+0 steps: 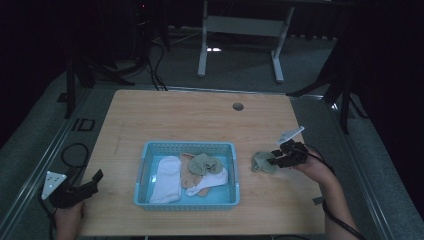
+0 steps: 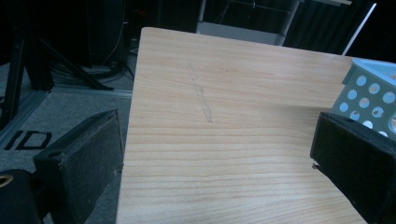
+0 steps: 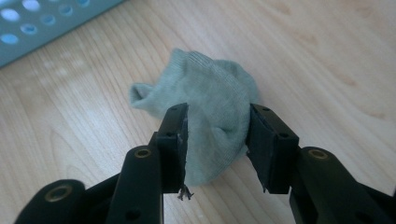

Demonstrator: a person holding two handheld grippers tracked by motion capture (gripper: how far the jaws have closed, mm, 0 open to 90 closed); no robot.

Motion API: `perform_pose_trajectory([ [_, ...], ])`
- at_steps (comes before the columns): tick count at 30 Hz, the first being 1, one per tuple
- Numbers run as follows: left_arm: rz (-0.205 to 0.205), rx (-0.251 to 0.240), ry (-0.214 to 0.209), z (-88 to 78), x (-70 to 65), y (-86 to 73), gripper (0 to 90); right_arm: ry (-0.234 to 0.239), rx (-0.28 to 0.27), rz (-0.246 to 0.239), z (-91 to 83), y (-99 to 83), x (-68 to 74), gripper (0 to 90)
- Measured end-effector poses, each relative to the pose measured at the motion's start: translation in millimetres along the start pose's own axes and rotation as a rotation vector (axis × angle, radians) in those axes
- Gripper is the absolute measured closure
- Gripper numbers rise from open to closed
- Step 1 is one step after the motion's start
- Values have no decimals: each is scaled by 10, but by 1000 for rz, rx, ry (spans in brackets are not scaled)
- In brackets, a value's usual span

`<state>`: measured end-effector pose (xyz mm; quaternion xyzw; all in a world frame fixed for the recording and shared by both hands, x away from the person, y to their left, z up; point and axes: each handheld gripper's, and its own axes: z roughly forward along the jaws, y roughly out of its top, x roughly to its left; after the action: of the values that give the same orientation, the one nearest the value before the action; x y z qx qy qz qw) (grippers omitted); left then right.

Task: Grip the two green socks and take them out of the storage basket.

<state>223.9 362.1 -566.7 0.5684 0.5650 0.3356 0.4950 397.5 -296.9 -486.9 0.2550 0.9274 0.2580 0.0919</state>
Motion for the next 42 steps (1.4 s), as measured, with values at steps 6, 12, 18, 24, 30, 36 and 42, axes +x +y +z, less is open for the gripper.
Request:
perform_pose_trajectory([
  [6, -1, 0, 1, 0, 0, 0, 24, -9, -19, -15, -141, 74, 41, 549],
  [12, -1, 1, 1, -1, -1, -1, 24, 11, -55, -33, -233, 168, 96, 537],
  [18, -1, 2, 3, -1, -2, 0, 24, 28, -51, -59, -238, 287, 198, 537],
  [24, -4, 1, 2, 0, 0, -1, 24, 60, -57, -113, -247, 470, 330, 538],
  [30, -5, 0, 1, 0, 0, -1, 24, 97, -71, -153, -208, 640, 428, 539],
  [36, -7, 1, 1, 1, 2, -1, 24, 135, -78, -191, -151, 805, 552, 539],
  [42, -9, -1, -3, -1, 6, -1, 24, 165, -74, -230, -81, 985, 684, 541],
])
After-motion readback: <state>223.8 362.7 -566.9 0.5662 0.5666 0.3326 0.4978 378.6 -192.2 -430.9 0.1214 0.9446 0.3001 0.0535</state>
